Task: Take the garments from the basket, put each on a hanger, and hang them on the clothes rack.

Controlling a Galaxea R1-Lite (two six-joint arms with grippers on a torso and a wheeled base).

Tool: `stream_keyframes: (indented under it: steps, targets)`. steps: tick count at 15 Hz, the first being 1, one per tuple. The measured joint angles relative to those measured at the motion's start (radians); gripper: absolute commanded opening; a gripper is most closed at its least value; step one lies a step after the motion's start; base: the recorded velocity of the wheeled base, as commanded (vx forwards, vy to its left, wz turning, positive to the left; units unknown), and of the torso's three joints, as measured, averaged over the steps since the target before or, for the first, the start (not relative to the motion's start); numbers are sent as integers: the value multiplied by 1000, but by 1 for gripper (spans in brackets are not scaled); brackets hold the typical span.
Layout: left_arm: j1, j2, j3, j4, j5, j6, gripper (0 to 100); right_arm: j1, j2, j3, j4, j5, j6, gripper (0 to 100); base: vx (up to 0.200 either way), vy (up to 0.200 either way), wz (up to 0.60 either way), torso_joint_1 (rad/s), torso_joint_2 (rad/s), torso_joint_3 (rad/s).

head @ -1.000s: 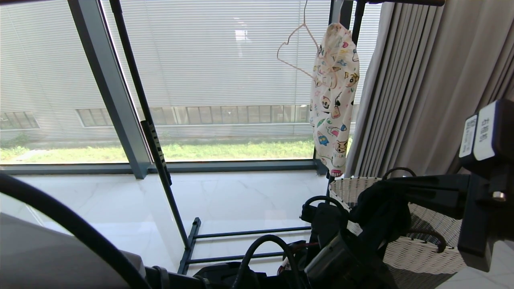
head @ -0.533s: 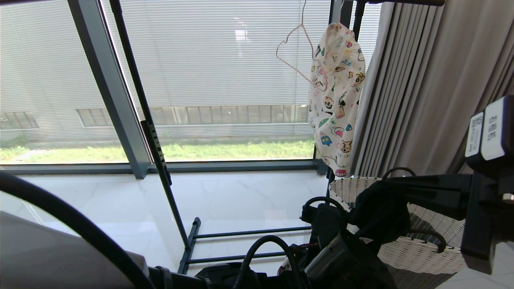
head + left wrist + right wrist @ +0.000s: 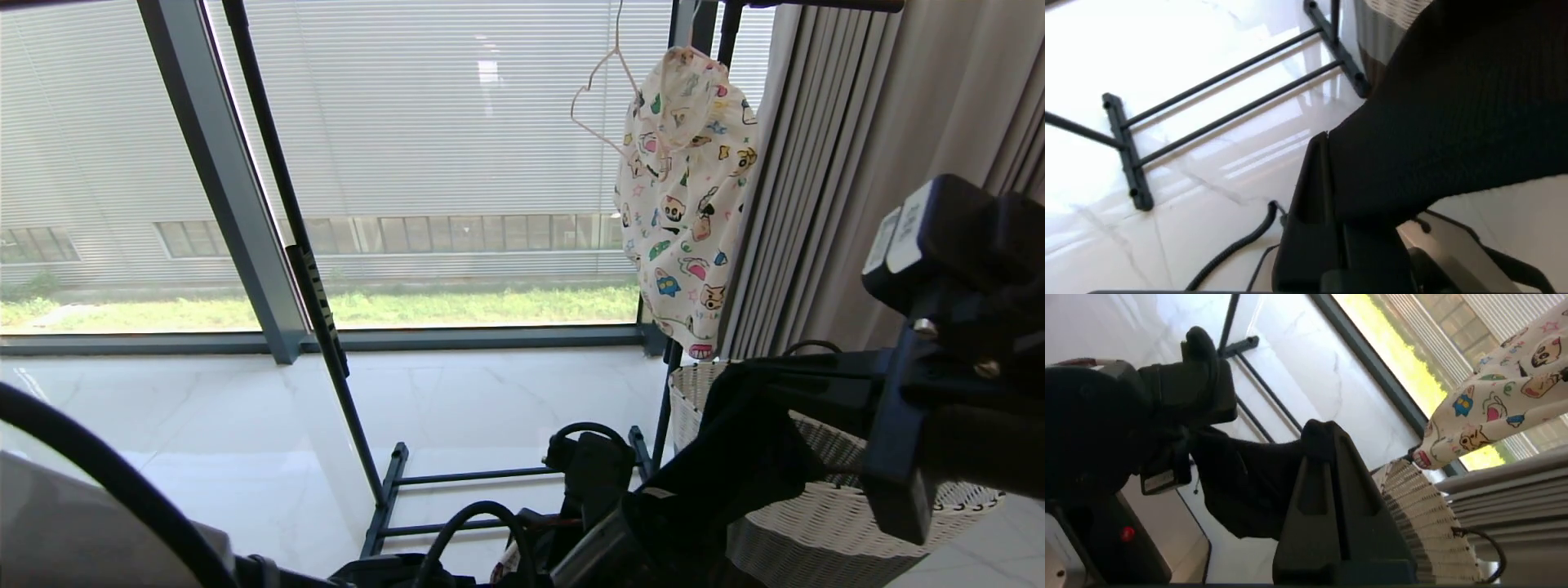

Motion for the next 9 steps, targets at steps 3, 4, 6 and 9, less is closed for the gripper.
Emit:
stream_keyframes:
  steps: [3,4,6,9]
  targets:
    - [108,-150,113,5,-30,73,0,0,117,3,-196,-2,57,0,0,0,0,0,0,0]
    - [165,-222,139,5,-71,148,0,1,164,-11,-249,-2,62,0,0,0,0,0,0,0]
    - [322,-363,164,5,-186,333,0,0,241,-68,-309,-4,63,0,0,0,0,0,0,0]
    - [489,-510,113,9,-319,546,0,-11,300,-124,-314,-17,61,0,0,0,0,0,0,0]
